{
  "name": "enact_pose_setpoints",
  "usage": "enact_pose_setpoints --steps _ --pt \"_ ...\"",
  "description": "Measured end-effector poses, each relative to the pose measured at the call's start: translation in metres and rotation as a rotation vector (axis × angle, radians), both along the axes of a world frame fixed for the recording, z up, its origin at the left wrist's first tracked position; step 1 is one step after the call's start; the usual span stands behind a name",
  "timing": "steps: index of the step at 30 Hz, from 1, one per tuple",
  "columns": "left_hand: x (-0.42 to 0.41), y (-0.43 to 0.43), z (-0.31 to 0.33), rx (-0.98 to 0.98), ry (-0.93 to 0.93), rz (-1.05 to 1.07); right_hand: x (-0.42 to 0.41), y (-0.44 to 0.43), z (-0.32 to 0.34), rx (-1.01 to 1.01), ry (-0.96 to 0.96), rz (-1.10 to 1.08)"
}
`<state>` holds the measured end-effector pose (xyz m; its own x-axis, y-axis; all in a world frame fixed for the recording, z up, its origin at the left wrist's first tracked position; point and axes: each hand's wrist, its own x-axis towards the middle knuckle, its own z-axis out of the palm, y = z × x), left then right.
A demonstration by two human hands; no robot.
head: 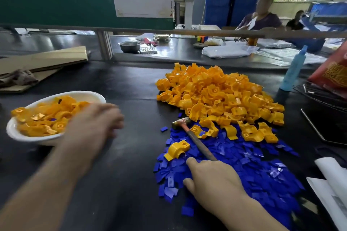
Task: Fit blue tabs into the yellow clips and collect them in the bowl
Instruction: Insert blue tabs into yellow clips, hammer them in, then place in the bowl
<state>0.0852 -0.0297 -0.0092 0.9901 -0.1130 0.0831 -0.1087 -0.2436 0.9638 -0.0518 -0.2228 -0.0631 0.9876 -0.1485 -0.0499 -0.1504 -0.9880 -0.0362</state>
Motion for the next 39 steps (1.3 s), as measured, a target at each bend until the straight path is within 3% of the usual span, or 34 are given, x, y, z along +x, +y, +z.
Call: enact_pose_setpoints --steps 3,5,8,19,26,33,36,39 --pt "-0.025 -0.066 -0.035 0.537 -0.126 -0.301 0.004 -0.005 -0.002 0.041 -0.032 0.005" --pt "-0.021 -0.083 -0.055 0.846 -0.215 -0.309 0.005 -0.007 -0.004 0.068 -0.040 0.006" --pt "-0.019 -0.086 -0.074 0.980 -0.344 -0.249 0.004 -0.010 -0.008 0.102 -0.021 0.006" --pt "-0.029 -0.096 -0.079 0.689 -0.349 -0.272 0.002 -0.014 -0.010 0.097 -0.007 0.035" --pt "-0.021 -0.091 -0.079 0.009 0.154 -0.217 0.000 -0.014 -0.006 0.135 -0.021 -0.023" --pt "-0.031 -0.093 -0.076 -0.187 0.221 -0.319 -0.006 -0.019 -0.003 0.255 -0.337 -0.125" --pt "-0.033 -0.094 -0.072 -0.269 0.243 -0.376 -0.006 -0.026 0.003 0.450 -0.471 -0.143" --pt "-0.036 -0.096 -0.070 -0.340 0.296 -0.433 -0.004 -0.035 0.011 0.908 -0.476 -0.290"
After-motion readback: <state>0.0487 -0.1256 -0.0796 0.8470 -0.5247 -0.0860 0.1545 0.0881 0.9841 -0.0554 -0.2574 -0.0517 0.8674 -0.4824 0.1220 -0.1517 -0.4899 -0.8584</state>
